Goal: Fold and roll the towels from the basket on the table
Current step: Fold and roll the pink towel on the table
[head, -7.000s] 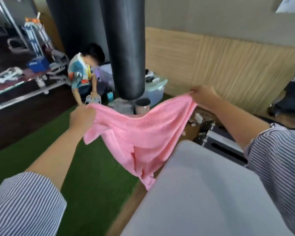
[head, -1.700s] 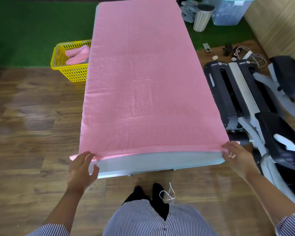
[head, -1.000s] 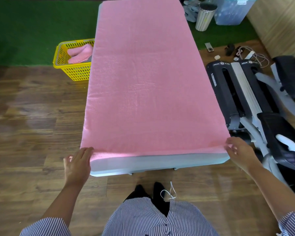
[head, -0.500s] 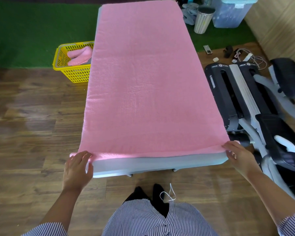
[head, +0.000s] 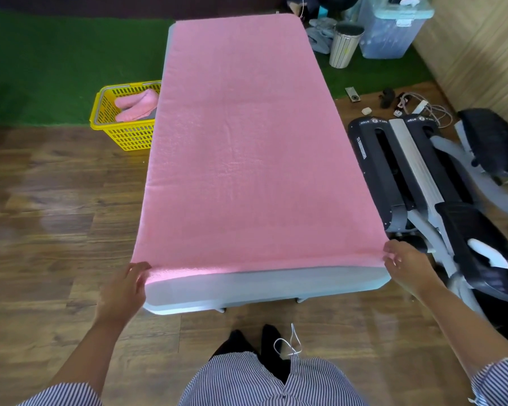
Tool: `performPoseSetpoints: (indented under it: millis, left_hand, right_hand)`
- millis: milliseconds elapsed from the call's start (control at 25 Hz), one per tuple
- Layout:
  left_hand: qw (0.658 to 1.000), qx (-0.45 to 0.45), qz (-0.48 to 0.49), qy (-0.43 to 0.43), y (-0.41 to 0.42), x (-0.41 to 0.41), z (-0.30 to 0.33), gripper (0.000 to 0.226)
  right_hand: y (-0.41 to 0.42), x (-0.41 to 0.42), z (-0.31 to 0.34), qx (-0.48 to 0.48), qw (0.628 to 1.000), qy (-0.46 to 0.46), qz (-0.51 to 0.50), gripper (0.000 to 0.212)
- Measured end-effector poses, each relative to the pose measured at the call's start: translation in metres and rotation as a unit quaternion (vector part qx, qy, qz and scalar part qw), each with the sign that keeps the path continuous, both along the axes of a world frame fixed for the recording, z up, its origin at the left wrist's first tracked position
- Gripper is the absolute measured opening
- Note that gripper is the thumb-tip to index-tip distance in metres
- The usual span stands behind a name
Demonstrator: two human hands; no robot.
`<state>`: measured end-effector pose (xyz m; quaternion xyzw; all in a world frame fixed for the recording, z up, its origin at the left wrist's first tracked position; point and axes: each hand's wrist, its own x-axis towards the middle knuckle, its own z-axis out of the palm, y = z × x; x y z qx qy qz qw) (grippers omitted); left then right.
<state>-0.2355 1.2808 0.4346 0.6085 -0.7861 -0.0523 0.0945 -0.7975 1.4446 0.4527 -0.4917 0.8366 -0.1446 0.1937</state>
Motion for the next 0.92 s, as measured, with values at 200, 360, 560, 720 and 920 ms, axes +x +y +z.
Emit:
performPoseSetpoints:
  millis: [200,360,560,720,920]
  left_hand:
    - [0.997,-0.062,0.038,-0.015,0.001,-0.007,0.0,0.007]
    - [0.995,-0.093,-0.03,-0.002,0.009,-0.021,0.008,0.017]
    - [0.995,-0.083,-0.025,-0.049,0.009,-0.01,0.002,0.037]
    - [0.991,-0.1,-0.032,-0.079,0.006,-0.004,0.009,0.038]
    - [0.997,-0.063,-0.019,-0.042,-0.003,-0.004,0.006,0.039]
  right_hand:
    - [0.003,0.001,-0.012,-0.051,0.997,0.056,0.029,0.013]
    - [0.009,0.002,-0.013,-0.022,0.997,0.06,0.034,0.025]
    - [0.007,0.002,-0.011,-0.038,0.997,0.048,0.036,0.027]
    - [0.006,-0.001,-0.008,-0.022,0.997,0.06,0.039,0.02]
    - [-0.004,-0.003,-0.003,0.019,0.999,0.045,0.023,0.022]
